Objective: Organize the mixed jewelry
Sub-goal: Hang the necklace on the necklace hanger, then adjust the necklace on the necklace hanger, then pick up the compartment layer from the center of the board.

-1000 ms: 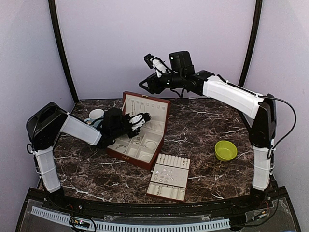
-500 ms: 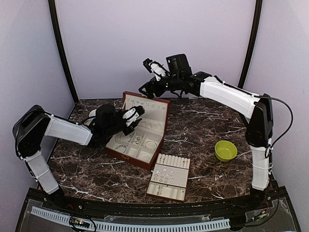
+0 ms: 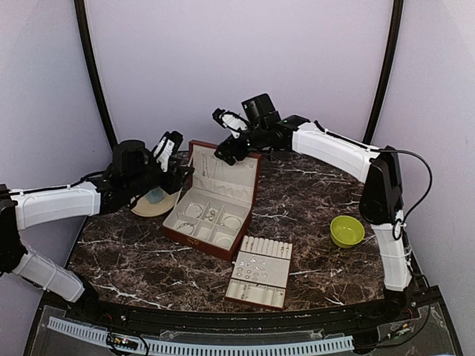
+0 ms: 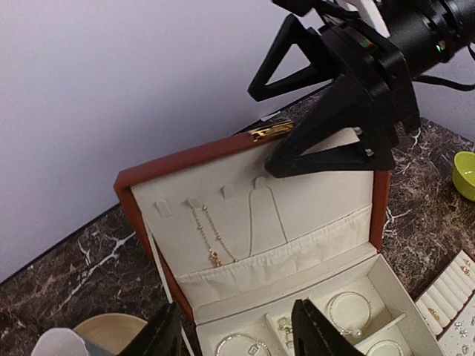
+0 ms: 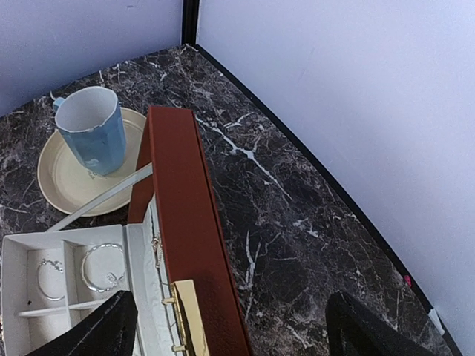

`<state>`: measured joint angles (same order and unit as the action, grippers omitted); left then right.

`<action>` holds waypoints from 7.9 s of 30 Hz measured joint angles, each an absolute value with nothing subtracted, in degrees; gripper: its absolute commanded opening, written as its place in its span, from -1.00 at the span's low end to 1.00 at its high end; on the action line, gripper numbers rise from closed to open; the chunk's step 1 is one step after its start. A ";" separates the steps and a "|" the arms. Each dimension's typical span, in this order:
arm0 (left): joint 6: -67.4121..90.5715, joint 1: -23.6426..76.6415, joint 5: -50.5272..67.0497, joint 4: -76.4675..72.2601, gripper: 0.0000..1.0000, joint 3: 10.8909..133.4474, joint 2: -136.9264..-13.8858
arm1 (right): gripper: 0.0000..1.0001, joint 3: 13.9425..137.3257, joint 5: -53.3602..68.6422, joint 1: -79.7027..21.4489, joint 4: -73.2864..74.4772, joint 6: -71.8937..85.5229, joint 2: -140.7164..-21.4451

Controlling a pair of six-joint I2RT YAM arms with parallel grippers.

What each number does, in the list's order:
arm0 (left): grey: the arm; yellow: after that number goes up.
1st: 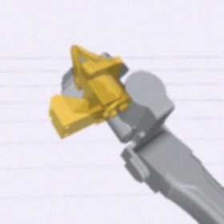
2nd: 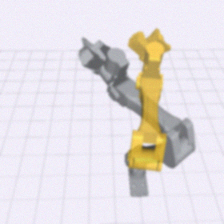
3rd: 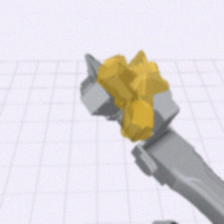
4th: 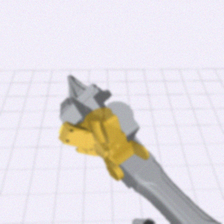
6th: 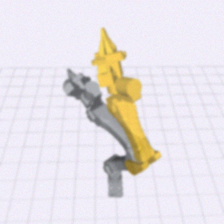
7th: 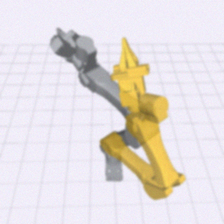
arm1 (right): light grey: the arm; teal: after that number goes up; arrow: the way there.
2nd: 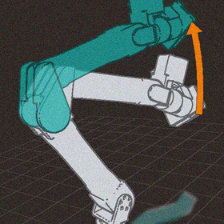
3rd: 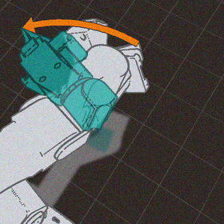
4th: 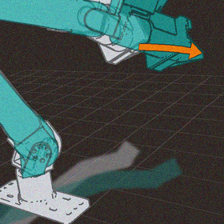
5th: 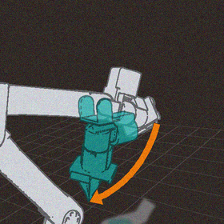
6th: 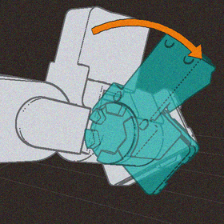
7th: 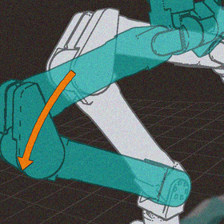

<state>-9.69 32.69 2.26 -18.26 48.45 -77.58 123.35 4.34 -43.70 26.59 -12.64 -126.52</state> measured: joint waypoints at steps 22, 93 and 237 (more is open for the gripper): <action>9.32 24.99 12.71 -0.10 0.07 47.40 -79.66 | 0.67 127.02 -3.79 -45.95 27.42 -13.19 -130.43; 6.42 28.27 5.65 6.90 -0.95 49.43 -90.00 | 0.73 136.05 -10.85 -46.09 43.72 -13.50 -132.86; -0.10 24.64 -8.62 -1.98 0.39 53.06 -62.81 | -0.72 48.10 2.52 -75.37 35.46 82.72 -88.31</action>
